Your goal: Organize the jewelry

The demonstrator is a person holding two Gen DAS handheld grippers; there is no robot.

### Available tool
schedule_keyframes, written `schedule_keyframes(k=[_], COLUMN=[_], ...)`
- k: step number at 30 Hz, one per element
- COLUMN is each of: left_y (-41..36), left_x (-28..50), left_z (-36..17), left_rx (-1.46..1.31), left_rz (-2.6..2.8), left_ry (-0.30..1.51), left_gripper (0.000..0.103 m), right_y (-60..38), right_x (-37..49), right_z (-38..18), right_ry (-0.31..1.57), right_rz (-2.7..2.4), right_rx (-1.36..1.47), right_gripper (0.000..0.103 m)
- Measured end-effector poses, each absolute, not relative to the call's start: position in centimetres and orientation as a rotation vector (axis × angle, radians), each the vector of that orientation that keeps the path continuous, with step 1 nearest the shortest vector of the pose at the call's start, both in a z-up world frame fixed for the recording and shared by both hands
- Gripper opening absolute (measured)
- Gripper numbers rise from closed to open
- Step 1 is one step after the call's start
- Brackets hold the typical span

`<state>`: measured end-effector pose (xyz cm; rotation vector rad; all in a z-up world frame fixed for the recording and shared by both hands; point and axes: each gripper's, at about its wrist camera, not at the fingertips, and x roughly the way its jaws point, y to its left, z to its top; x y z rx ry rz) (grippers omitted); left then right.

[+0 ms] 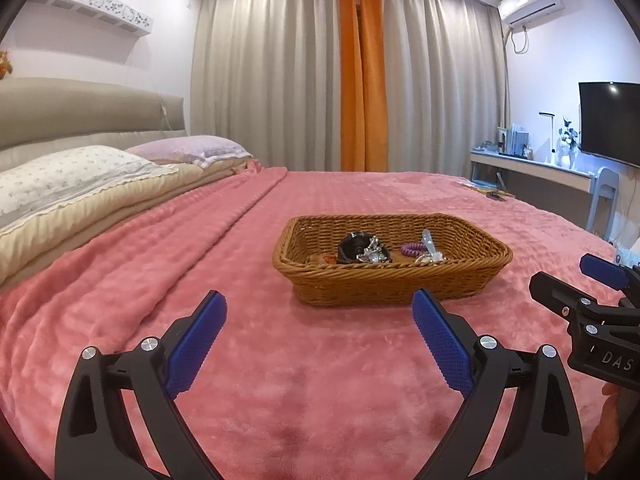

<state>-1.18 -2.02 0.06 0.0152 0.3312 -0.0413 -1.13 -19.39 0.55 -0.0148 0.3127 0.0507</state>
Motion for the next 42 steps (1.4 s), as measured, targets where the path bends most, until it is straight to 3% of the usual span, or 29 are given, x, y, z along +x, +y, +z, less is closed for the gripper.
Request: schedule_keyframes(k=[42], left_y=[-1.94], left_x=[-1.03], left_z=[0.29], left_rx=[0.014], left_rz=[-0.039], left_ry=[0.340], left_gripper=[0.095], right_y=[-19.35], right_x=[-0.78], right_z=[0.50], right_ry=[0.329], right_rz=[0.052], right_rx=[-0.008], right_gripper=[0.090])
